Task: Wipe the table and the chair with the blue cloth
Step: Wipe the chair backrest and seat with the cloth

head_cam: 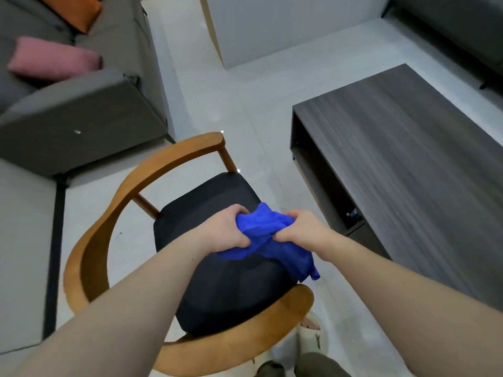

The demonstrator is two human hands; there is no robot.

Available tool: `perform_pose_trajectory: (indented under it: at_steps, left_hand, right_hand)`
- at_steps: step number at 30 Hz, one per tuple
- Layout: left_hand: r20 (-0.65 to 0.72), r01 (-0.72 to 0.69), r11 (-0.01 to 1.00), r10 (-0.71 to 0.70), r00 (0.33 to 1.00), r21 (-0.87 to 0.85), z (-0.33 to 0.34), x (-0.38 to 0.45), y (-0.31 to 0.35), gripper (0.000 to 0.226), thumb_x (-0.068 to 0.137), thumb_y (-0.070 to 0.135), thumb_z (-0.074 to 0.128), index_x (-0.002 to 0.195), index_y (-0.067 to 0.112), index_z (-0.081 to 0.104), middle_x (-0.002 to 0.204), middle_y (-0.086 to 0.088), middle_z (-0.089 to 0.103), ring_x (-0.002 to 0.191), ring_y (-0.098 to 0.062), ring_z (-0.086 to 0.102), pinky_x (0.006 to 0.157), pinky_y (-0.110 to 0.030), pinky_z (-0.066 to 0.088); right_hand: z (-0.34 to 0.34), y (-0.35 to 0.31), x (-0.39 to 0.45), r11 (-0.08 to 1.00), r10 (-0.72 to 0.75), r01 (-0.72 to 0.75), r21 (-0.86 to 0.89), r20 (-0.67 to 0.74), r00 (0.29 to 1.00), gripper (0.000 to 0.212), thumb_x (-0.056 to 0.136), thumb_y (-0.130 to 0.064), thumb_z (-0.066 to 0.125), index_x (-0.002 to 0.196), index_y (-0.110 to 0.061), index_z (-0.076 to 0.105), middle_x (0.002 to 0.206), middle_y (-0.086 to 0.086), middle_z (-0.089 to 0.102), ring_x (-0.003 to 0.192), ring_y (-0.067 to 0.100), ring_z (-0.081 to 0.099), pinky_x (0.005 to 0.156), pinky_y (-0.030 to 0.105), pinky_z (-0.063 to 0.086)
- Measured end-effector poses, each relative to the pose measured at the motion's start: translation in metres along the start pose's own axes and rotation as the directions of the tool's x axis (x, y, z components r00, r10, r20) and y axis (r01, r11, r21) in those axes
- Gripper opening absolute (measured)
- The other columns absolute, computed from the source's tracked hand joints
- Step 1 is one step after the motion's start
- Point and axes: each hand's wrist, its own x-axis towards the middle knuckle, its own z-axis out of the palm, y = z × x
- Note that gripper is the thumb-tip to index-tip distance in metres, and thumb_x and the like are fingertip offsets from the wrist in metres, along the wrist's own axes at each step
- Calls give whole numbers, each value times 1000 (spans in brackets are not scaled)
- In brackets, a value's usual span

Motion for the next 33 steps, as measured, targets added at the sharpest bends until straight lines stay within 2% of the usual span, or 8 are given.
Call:
perform_pose_trajectory:
  at_steps: [4, 8, 12, 15, 21, 25, 28, 33]
  left_hand:
    - [-336, -94, 792, -145, 931, -603, -8, -39, 8, 63, 71, 38, 85, 124, 29, 53, 110, 9, 66, 99, -10, 66, 86, -35, 57]
    - [89, 94, 183, -39, 995, -979, 15, -76, 10, 60, 82, 54, 69, 132, 22, 59, 125, -3, 68, 115, -25, 65, 105, -50, 44]
    - [164, 168, -29, 105, 981, -985, 45, -94, 10, 43, 95, 42, 58, 129, 18, 63, 130, -9, 64, 121, -30, 60, 110, -49, 38]
    - [73, 92, 117, -154, 985, -989, 61, -86, -2, 41, 89, 30, 71, 125, 11, 65, 117, -6, 72, 109, -24, 68, 101, -42, 49]
    - [-103, 149, 477, -462, 881, -866, 65, -87, -30, 85, 67, 41, 87, 139, 20, 45, 130, 5, 55, 113, -24, 62, 95, -43, 54]
    - [-139, 63, 746, -205, 969, -663, 46, -97, -41, 77, 67, 38, 87, 136, 34, 53, 130, 10, 54, 113, -13, 57, 95, -32, 53]
    - [-114, 64, 996, -71, 991, -67, 29, -104, -45, 55, 73, 32, 78, 125, 33, 60, 116, 10, 60, 102, -11, 59, 84, -24, 51]
    - [-435, 107, 882, 118, 893, 459, 20, -111, -56, 16, 86, 40, 59, 98, 32, 67, 123, 1, 43, 119, -23, 43, 102, -42, 42]
  right_hand:
    - [-9, -33, -22, 966, 97, -149, 211, 239, 966, 38, 76, -19, 71, 112, -9, 65, 101, 9, 74, 96, 27, 70, 91, 39, 55]
    - [-17, -59, -39, 891, 26, -236, 388, 475, 880, 48, 79, -22, 68, 125, -9, 63, 118, 14, 69, 114, 33, 63, 102, 44, 47]
    - [-15, -50, -37, 746, 0, -308, 590, 463, 887, 57, 78, -32, 71, 130, -10, 61, 124, 15, 66, 120, 33, 60, 107, 48, 41]
    - [-4, -25, -34, 655, 41, -370, 658, 458, 888, 56, 81, -43, 72, 127, -12, 63, 123, 13, 67, 114, 33, 63, 103, 47, 45]
    - [29, 12, -36, 925, 185, -183, 333, 25, 982, 78, 85, -14, 72, 150, -27, 31, 138, 6, 51, 101, 25, 62, 84, 39, 55]
    - [39, 1, -39, 970, 60, -76, 231, 74, 995, 32, 87, -22, 70, 117, -29, 65, 121, 3, 65, 101, 20, 65, 91, 39, 56]
    - [36, -13, -42, 994, -68, 80, -74, 152, 986, 59, 65, -30, 87, 120, -31, 63, 115, -7, 62, 103, 15, 63, 90, 32, 55]
    - [49, -22, -39, 753, -255, 287, -592, 140, 957, 58, 77, -16, 68, 132, -31, 56, 124, -1, 57, 105, 18, 59, 90, 29, 53]
